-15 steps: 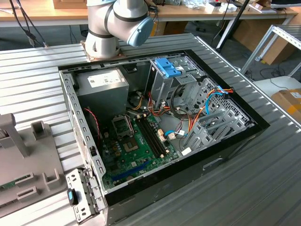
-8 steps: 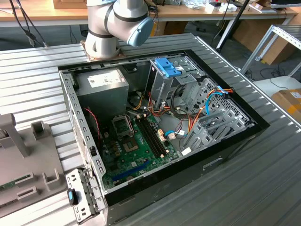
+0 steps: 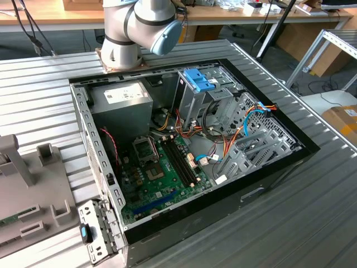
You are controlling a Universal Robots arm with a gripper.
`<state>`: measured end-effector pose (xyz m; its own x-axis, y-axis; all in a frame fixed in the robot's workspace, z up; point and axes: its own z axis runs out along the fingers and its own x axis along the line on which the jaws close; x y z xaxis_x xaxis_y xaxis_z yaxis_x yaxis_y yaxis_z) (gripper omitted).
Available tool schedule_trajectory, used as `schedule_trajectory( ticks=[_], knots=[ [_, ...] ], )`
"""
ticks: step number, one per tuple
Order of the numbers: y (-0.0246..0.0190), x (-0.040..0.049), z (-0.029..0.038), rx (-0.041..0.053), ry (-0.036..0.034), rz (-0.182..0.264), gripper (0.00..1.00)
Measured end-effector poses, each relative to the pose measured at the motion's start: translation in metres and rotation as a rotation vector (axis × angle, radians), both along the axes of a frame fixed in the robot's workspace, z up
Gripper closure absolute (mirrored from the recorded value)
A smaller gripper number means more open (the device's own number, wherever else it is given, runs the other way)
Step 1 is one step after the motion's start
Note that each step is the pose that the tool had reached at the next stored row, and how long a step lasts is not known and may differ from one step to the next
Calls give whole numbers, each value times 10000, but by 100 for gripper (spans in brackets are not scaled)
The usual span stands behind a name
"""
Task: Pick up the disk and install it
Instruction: 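Pick up the disk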
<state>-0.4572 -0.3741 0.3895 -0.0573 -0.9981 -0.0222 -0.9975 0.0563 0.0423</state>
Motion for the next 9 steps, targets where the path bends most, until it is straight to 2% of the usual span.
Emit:
schedule_trajectory(
  ticks=[9],
  knots=[
    [2,0,0,0,0,0,89]
  ],
)
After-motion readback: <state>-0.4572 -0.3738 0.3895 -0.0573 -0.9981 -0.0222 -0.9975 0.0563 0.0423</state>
